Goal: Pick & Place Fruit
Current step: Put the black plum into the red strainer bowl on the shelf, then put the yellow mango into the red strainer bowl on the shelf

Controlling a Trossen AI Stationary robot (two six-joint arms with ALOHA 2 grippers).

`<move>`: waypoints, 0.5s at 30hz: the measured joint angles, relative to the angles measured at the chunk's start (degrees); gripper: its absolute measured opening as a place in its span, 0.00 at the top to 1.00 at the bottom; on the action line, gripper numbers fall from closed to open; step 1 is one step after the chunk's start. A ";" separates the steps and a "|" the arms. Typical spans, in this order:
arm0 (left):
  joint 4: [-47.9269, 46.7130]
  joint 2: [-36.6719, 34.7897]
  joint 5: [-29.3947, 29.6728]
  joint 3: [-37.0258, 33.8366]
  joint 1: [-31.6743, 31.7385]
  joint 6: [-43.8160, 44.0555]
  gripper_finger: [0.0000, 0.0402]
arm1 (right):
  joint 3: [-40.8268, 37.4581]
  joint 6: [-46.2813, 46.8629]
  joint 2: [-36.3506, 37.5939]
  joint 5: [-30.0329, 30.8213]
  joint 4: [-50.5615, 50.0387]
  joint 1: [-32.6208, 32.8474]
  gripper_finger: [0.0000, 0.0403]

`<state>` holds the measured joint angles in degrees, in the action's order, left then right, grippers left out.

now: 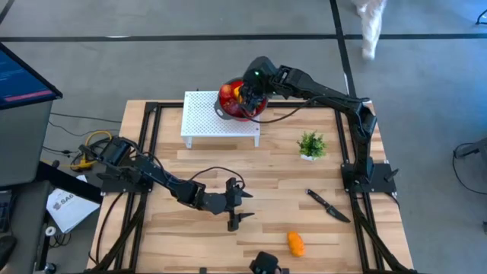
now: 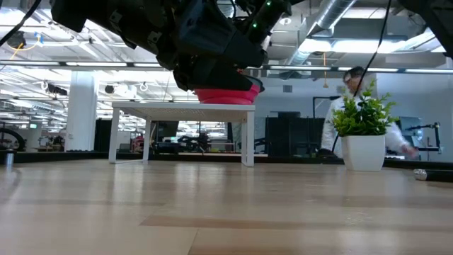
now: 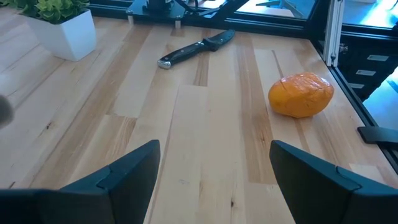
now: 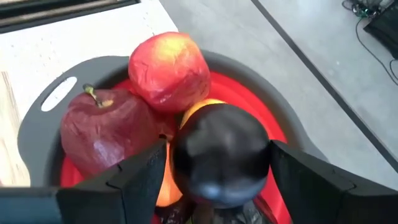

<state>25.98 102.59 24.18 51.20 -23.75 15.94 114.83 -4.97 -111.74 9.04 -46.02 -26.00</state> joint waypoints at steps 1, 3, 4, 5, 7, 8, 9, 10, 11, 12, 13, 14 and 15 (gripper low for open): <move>0.00 0.00 0.00 -0.02 0.00 0.00 0.26 | 0.00 -0.02 0.00 0.00 0.42 0.00 0.32; 0.00 0.00 0.00 -0.02 0.00 0.00 0.26 | 0.00 -0.02 0.00 0.00 1.17 -0.16 0.32; 0.00 0.00 -0.02 -0.02 0.00 0.00 0.26 | 0.00 -0.04 0.00 0.00 1.46 -0.28 0.32; 0.00 0.00 -0.01 -0.02 0.00 0.00 0.26 | 0.00 -0.07 0.00 -0.01 1.58 -0.34 0.31; 0.00 0.00 -0.02 -0.02 0.00 0.00 0.26 | 0.00 -0.07 0.00 0.00 1.52 -0.37 0.31; 0.00 0.00 -0.02 -0.02 0.00 0.00 0.26 | -0.02 -0.07 0.00 0.00 1.48 -0.37 0.31; 0.00 0.00 -0.02 -0.02 0.00 0.00 0.26 | -0.02 -0.11 0.00 0.00 1.48 -0.37 0.31; 0.00 0.00 -0.02 -0.02 0.00 0.00 0.26 | -0.02 -0.11 0.00 0.00 1.49 -0.39 0.31; 0.00 0.00 -0.02 -0.02 0.00 0.00 0.26 | -0.02 -0.13 0.00 0.00 1.52 -0.39 0.31; 0.00 0.00 -0.01 -0.02 0.00 0.00 0.26 | -0.02 -0.30 0.00 0.00 1.55 -0.39 0.31; 0.00 0.00 -0.02 -0.02 0.00 0.00 0.26 | -0.03 -0.56 0.00 -0.01 1.54 -0.37 0.31; 0.00 0.00 -0.01 -0.02 0.00 0.00 0.26 | -0.02 -0.88 0.00 -0.02 1.53 -0.37 0.31; 0.00 0.00 -0.02 -0.02 0.00 0.00 0.26 | -0.04 -1.02 0.00 -0.01 1.53 -0.37 0.31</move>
<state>25.98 102.59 24.16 51.18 -23.75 15.94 114.78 -5.99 -111.74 9.03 -44.49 -26.37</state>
